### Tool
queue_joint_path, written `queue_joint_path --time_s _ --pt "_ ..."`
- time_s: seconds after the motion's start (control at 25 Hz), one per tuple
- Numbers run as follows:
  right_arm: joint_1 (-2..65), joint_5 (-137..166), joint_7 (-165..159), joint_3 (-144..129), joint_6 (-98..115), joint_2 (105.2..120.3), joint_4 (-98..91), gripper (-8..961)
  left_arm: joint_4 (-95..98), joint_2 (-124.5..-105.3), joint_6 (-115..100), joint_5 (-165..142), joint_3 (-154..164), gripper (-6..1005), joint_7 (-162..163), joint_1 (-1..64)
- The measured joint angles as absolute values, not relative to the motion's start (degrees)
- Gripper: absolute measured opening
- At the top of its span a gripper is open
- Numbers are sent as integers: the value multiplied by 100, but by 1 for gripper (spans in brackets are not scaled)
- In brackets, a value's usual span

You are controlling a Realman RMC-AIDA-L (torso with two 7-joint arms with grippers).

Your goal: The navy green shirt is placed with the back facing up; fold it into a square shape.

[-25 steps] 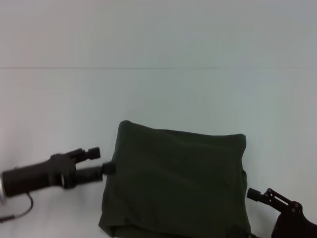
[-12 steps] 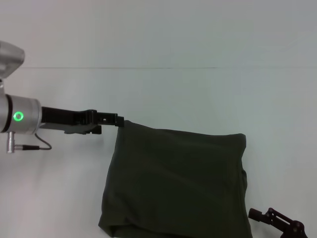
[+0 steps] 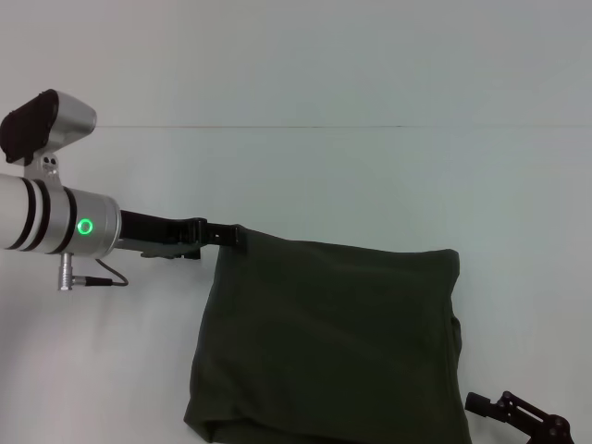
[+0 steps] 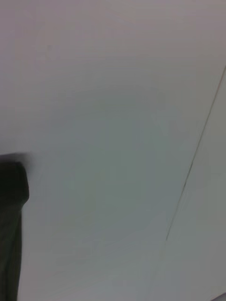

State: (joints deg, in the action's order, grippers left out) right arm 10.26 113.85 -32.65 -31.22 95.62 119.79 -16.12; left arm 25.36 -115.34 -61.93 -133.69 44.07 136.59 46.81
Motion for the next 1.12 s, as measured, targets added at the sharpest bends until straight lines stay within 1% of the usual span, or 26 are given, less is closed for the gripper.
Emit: queue_joint_path --time_s 0.16,0.64,0.96,1.12 --pt "1036 11383 -3280 -3121 9562 11979 -1612 882 2521 -11567 -6191 -13372 4443 895 13643 4681" --pt "1070 11381 -3316 -3120 9531 11979 -1608 881 2543 -11787 -6145 -13377 4645 892 13637 4724" --pt "1077 11381 -3330 -3120 9528 11979 -1608 881 2625 -11863 -6131 -13314 4649 890 13454 4668" --pt "1082 11382 -3337 -3120 9527 11979 -1608 881 2633 -11879 -6125 -13307 4634 816 13407 4658"
